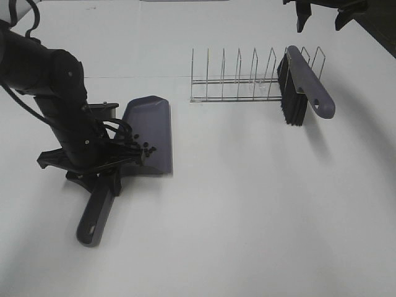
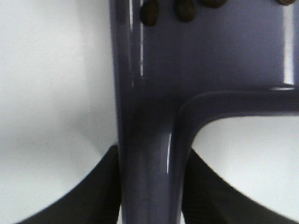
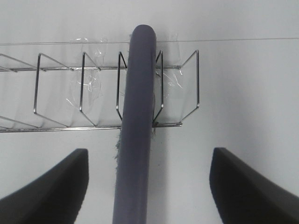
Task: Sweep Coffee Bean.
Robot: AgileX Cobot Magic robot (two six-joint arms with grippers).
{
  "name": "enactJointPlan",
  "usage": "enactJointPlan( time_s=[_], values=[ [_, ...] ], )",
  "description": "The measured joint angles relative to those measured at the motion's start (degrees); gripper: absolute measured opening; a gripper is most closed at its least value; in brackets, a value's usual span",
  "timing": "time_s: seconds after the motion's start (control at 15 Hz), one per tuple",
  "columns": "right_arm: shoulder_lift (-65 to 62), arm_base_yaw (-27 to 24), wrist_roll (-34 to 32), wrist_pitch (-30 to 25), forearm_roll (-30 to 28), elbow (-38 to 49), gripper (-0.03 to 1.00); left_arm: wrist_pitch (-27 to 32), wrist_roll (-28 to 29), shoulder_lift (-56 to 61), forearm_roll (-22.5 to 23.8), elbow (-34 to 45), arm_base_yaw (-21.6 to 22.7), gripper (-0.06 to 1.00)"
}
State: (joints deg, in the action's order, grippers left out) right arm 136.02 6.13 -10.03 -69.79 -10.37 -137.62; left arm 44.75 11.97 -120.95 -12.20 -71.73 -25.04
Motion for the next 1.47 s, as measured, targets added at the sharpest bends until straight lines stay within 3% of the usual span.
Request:
enactJointPlan(
  time_s=[0.33,0.53,0.67,0.93,1.13,1.47],
  values=[
    [-0.2,0.0,0.0,0.0,0.7,0.0,0.61,-0.4,0.1,-0.4,-0.3,-0.4,-1.2,0.34],
    [-0.2,0.0,0.1,0.0,1.0,0.0,0.61,-0.7,0.3,-0.2,-1.5,-0.7,-1.4,0.66],
    [-0.6,0.0,0.6,-0.1,2.6,0.0,0.61,-0.9,0.1,0.5,-1.3,-0.7,-1.4,0.72],
    [-4.0,0.0,2.3,-0.1,5.0,0.2,0.61,1.3,-0.2,7.3,2.2,-3.7,-1.4,0.73],
    [-10.9,0.0,3.6,0.0,5.7,8.5,0.61,6.3,0.5,17.5,7.0,-4.4,-1.4,0.73],
    [-28.6,0.0,3.7,0.0,6.1,33.7,0.61,19.8,0.7,35.9,11.7,-4.1,-1.4,0.73]
  ],
)
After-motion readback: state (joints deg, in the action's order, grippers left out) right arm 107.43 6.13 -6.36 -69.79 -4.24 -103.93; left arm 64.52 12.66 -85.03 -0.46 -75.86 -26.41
